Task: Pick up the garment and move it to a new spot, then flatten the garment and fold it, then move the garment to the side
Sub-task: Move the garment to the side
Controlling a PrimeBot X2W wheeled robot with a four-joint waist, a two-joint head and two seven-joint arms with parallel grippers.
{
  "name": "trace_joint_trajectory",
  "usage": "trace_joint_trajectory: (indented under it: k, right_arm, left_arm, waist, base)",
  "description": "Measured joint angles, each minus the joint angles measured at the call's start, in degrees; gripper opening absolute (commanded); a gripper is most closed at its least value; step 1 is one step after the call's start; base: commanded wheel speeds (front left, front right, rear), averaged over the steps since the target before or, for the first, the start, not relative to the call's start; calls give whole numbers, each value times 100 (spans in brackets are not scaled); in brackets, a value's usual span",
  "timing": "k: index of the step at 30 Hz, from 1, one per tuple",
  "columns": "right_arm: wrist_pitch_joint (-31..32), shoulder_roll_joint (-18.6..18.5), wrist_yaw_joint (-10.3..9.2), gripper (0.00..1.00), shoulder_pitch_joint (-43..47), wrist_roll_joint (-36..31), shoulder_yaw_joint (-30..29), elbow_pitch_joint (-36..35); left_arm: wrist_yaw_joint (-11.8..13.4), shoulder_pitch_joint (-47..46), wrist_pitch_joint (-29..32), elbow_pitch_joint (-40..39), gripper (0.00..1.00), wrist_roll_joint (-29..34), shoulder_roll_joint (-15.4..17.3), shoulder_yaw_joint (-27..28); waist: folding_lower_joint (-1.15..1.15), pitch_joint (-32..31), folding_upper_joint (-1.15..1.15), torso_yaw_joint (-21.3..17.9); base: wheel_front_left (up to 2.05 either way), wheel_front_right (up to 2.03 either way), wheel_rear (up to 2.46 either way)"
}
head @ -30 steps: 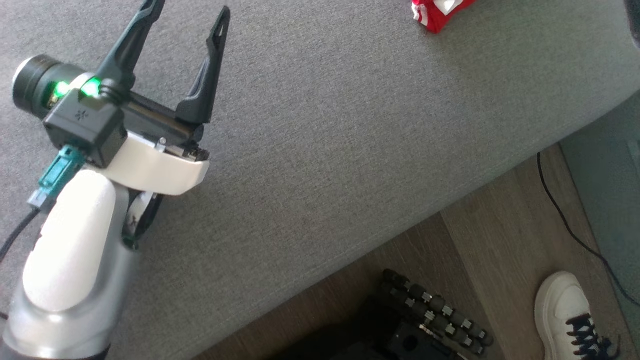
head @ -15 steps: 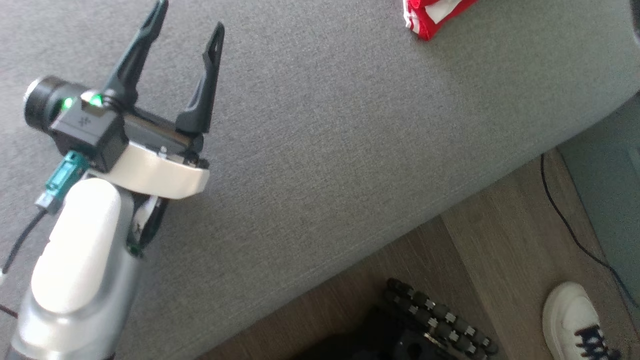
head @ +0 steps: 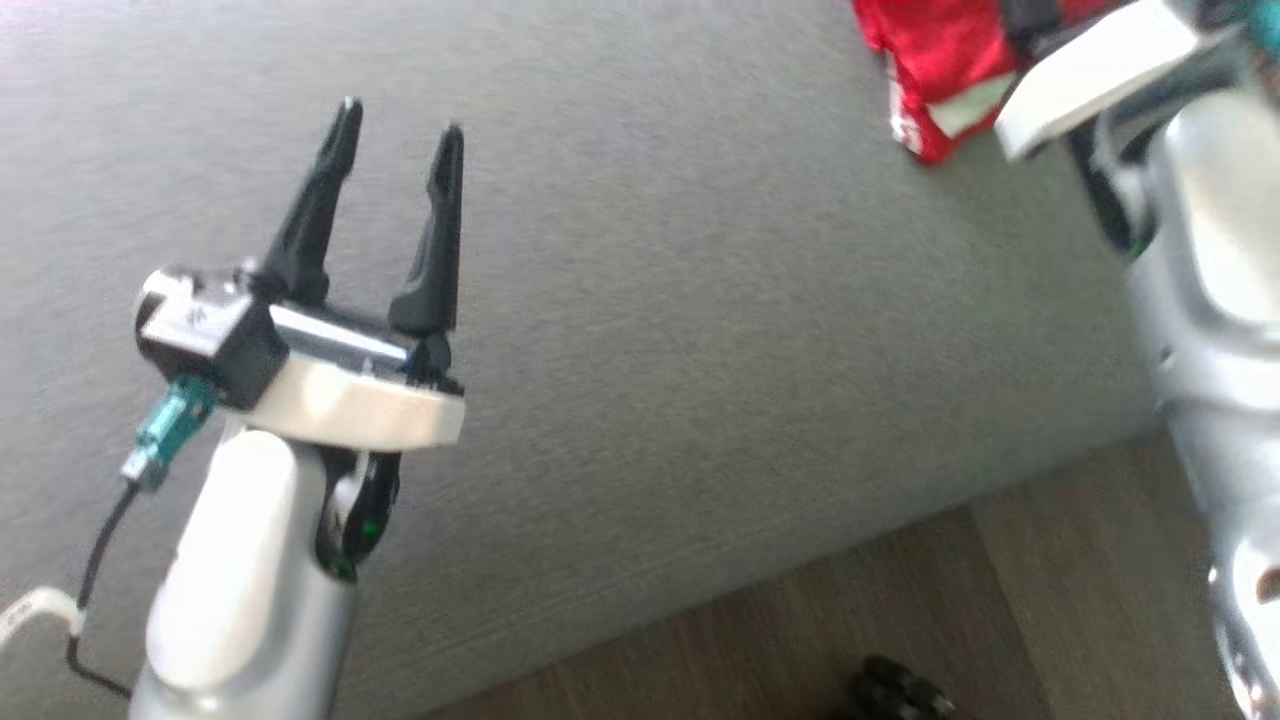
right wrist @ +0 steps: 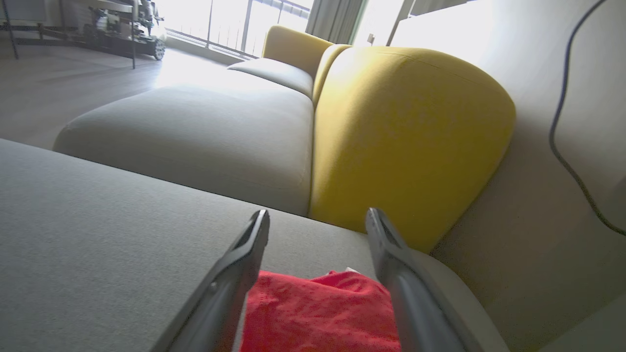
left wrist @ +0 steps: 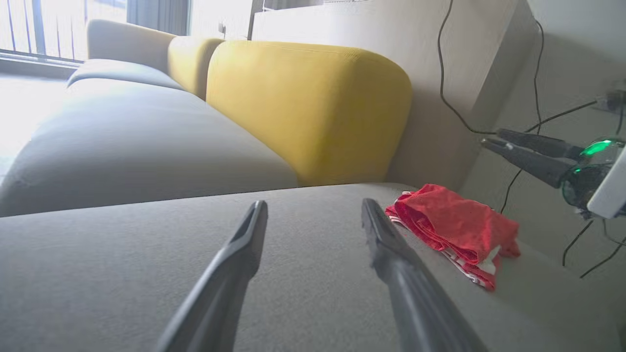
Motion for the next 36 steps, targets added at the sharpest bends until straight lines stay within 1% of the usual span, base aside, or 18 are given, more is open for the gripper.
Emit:
trace_joint_trajectory:
  k: [3,8,13,21,25,27,29,35,36]
  right_arm:
    - [0,40,0,100,413,-8,138,-222]
    - [0,114,0,100,1259,56,58,-436]
    - [0,263,0,100,2017,91,-287,-665]
    - [1,625,-1,100,3237,-90,-994,-1310]
    - [1,822,-1,100,3807,-247,-1262,-1603]
    - [1,880,-1,100,4024,-401,-1350,-1747]
    - [1,962,-1,100,4198,-413,-1437,-1824]
    - [1,1036,-1,100,4573,-441,-1370,-1907]
    - [1,1040,-1,100,4620,-475,-1351,-1913]
  left_arm:
    - [-20,327,0,-14,100,18,-90,110]
    - [-63,855,0,-48,100,16,-260,414]
    - [-62,1357,0,-103,100,31,-376,678]
    - [-59,1812,1,-57,100,3,-415,728]
    - [53,1957,1,-20,100,-200,-422,716]
    - [103,2048,1,-11,100,-225,-422,714]
    - [141,2162,1,20,100,-237,-423,710]
    - [153,2425,1,319,100,-211,-422,650]
    - [204,2441,1,320,100,-209,-423,653]
  waist:
    - [0,-239,0,315]
    - [0,-660,0,838]
    - [0,-1072,0,1290]
    - [0,-1606,0,1865]
    - [0,-1804,0,2088]
    - [0,-1899,0,2166]
    - [0,-1983,0,2224]
    - [0,-2141,0,2306]
    - [-1,-2156,0,2317]
  base:
    - [0,0,0]
    - [0,0,0]
    - [0,0,0]
    - [0,0,0]
    - [0,0,0]
    - [0,0,0]
    - [0,0,0]
    - [0,0,0]
    - [0,0,0]
